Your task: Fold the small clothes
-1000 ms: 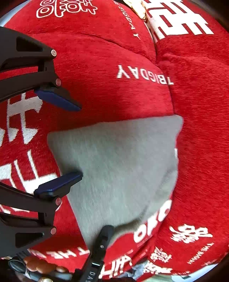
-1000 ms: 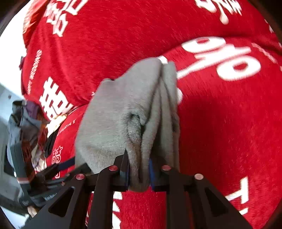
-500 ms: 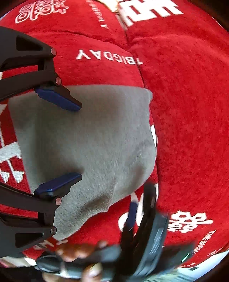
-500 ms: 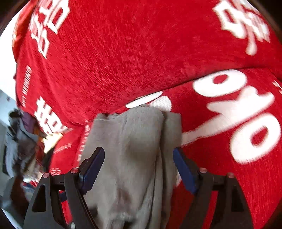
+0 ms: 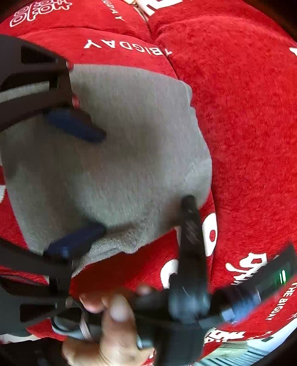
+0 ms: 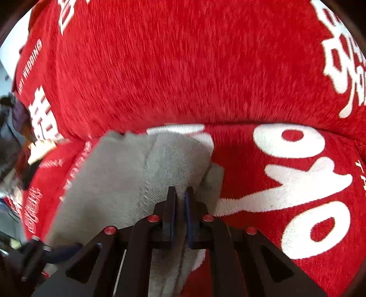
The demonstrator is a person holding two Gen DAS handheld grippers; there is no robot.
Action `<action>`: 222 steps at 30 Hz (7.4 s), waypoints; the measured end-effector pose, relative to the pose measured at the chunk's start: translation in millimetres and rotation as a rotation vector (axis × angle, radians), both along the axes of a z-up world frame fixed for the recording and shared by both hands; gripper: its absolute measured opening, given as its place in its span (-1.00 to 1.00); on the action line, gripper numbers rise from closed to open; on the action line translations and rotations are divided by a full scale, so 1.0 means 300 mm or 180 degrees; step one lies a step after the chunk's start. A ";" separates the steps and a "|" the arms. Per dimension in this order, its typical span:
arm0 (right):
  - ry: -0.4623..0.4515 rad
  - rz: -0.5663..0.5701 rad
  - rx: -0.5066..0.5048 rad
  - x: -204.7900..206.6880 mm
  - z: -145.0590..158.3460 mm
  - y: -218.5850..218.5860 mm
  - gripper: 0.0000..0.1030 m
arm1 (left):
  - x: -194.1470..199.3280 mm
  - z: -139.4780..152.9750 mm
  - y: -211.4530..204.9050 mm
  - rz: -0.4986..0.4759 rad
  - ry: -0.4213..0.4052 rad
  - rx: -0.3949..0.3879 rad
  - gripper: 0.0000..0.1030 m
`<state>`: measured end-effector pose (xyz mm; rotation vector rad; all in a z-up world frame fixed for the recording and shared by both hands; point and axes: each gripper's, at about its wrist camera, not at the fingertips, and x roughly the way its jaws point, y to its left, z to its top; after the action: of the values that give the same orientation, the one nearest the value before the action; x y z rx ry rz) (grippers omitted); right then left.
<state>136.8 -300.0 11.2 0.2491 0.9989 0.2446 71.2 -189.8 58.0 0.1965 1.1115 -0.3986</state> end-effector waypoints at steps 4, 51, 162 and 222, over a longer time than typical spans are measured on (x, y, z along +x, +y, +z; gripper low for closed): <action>0.0053 -0.0212 0.0341 -0.023 0.022 -0.061 -0.55 | -0.001 0.044 0.063 0.0009 0.0071 -0.0070 0.58; 0.0208 0.0320 0.0979 0.090 -0.022 -0.073 -0.58 | -0.122 0.048 -0.014 -0.0165 0.0307 -0.0223 -0.69; 0.0053 0.0358 0.0371 -0.419 0.193 0.261 -0.30 | 0.014 0.137 0.538 0.0427 0.0715 -0.0807 -0.16; 0.0097 0.0067 0.0184 -0.479 0.041 0.311 0.35 | -0.102 0.036 0.735 0.1044 0.0369 0.0028 0.93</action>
<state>-6.8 -206.8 23.7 0.2958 1.0260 0.2899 40.5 30.8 68.9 -0.0031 1.2353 -0.1130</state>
